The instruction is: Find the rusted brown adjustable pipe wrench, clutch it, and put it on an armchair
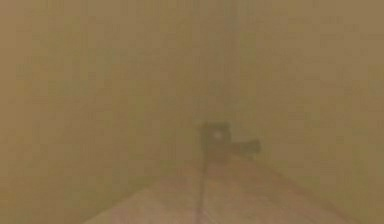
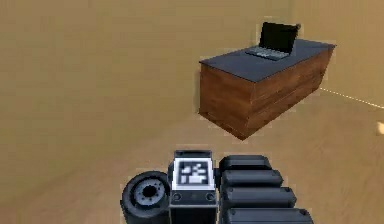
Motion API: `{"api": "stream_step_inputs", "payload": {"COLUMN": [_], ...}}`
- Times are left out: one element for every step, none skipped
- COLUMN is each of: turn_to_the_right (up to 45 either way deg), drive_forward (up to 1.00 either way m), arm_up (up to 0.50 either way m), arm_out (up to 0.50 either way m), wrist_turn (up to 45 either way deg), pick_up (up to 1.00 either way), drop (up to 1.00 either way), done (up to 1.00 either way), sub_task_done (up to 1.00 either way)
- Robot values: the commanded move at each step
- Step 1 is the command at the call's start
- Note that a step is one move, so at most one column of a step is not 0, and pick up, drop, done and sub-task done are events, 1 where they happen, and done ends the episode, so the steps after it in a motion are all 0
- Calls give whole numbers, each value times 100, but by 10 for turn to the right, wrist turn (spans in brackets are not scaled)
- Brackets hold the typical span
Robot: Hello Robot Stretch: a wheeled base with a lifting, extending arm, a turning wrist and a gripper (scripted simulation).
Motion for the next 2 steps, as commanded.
{"api": "stream_step_inputs", "payload": {"turn_to_the_right": [450, 150], "drive_forward": [0, 0], "arm_up": [0, 0], "arm_out": [0, 0], "wrist_turn": [0, 0], "pick_up": [0, 0], "drop": [0, 0], "done": [0, 0], "sub_task_done": [0, 0]}}
